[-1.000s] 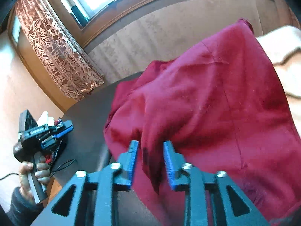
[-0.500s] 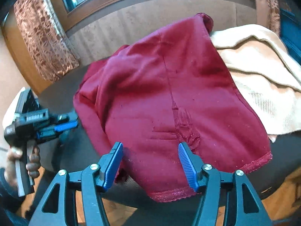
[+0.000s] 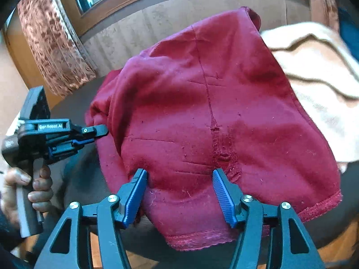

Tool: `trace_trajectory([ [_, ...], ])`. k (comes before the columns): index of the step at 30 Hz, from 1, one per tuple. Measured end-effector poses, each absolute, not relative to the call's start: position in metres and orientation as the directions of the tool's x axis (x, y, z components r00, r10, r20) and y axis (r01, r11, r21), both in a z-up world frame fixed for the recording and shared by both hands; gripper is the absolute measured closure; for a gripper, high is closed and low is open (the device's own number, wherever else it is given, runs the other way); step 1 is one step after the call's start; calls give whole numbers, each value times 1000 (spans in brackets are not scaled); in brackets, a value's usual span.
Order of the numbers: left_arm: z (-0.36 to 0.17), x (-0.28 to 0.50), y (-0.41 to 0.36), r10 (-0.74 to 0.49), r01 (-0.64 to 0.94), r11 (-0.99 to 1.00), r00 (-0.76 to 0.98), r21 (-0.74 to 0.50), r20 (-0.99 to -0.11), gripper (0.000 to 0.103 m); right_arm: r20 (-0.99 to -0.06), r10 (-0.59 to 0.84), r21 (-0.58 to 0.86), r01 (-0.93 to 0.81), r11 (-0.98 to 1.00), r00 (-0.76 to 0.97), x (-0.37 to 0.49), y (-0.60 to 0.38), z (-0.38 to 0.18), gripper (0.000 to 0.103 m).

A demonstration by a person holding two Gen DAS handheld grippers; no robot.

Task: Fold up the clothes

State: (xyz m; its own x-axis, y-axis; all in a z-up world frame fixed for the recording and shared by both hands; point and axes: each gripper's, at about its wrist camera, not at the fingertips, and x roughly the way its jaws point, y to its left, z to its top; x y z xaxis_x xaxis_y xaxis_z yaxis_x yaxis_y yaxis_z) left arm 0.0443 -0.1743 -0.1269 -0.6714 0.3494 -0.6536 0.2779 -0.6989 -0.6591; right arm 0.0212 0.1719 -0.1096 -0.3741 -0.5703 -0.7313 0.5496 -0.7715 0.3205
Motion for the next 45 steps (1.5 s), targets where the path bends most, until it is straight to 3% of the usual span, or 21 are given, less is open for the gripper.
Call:
trace_trajectory([
  [10,-79,156,-285,98,421,-695,-747,-582,-657,99,-711,-680,438,645,-626,-177,51,128,-105,42],
  [15,-89,179,-296,121,467,-648,-717,-602,-687,98,-748,-647,378,706,-598,-147,70,99,-96,41],
  [21,-74,198,-281,163,332,-705,-784,-627,-599,91,-748,-617,273,734,-622,-245,63,85,-64,35],
  [24,-87,174,-248,195,299,-765,-737,-571,-647,91,-780,-565,236,710,-664,-269,41,67,-72,33],
  [28,-120,147,-216,165,321,-852,-587,-415,-792,92,-798,-531,219,684,-695,-284,34,75,-96,32],
  [35,-118,161,-228,204,315,-835,-586,-452,-784,97,-788,-526,115,763,-636,-319,64,103,-103,31],
  [40,-81,131,-232,51,289,-903,-663,-319,-747,86,-796,-551,232,714,-661,-252,42,105,-92,23],
  [42,-67,98,-225,-5,253,-938,-691,-235,-723,73,-760,-585,252,700,-668,-284,29,94,-81,22],
  [45,-47,45,-209,-14,137,-982,-733,-127,-680,65,-701,-618,247,692,-679,-357,9,75,-68,15],
])
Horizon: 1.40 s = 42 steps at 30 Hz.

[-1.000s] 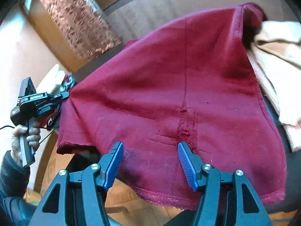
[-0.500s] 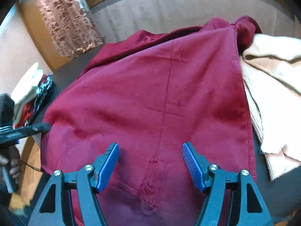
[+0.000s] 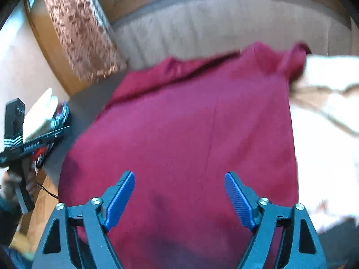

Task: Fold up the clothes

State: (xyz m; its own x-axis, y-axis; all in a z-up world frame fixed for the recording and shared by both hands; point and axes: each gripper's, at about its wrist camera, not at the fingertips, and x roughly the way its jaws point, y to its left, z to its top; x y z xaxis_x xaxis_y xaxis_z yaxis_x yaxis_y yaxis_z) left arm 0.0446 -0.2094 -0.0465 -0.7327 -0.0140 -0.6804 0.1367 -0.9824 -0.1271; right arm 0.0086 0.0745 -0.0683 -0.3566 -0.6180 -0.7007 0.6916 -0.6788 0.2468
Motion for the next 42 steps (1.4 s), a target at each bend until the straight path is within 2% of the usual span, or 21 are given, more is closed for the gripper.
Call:
trace_trajectory([
  [2,-45,1,-197,13,65,-994,-736,-89,-677,60,-690,-613,236,681,-693,-386,-6,64,-74,13],
  [7,-52,-87,-178,21,-50,-999,-707,21,-707,55,-696,-613,270,654,-706,-374,-27,54,-110,10],
  [8,-56,-100,-176,19,-66,-997,-694,37,-720,55,-686,-632,291,659,-694,-362,-28,55,-112,8],
  [9,-61,-114,-174,10,-71,-996,-680,52,-733,55,-668,-657,316,667,-675,-348,-27,56,-111,0],
  [16,-102,-172,-152,-80,-140,-970,-592,200,-802,55,-611,-728,419,654,-630,-311,-28,67,-115,0],
  [18,-113,-184,-153,-186,-93,-952,-586,293,-789,55,-610,-728,415,655,-631,-314,-27,64,-115,0],
  [19,-117,-187,-159,-204,-61,-955,-578,291,-790,56,-610,-726,412,656,-632,-317,-26,63,-115,0],
  [20,-120,-189,-166,-214,-26,-960,-571,278,-792,67,-611,-725,410,657,-633,-318,-26,63,-116,0],
  [21,-119,-188,-178,-184,22,-978,-573,209,-799,92,-611,-725,409,657,-633,-318,-25,64,-116,0],
  [24,-111,-176,-217,-132,181,-983,-611,25,-780,93,-611,-724,405,659,-633,-320,-24,65,-117,0],
  [28,-94,-133,-281,-145,357,-923,-667,-142,-731,94,-614,-720,398,660,-637,-324,-23,64,-117,0],
  [33,-83,-65,-371,-277,578,-788,-642,-213,-715,94,-621,-712,388,661,-642,-328,-24,62,-115,0],
  [37,-87,-16,-443,-381,738,-636,-555,-227,-739,94,-628,-703,374,664,-648,-332,-24,62,-115,0],
  [42,-97,45,-502,-361,840,-451,-481,-302,-799,87,-639,-691,355,668,-655,-338,-24,61,-113,0],
])
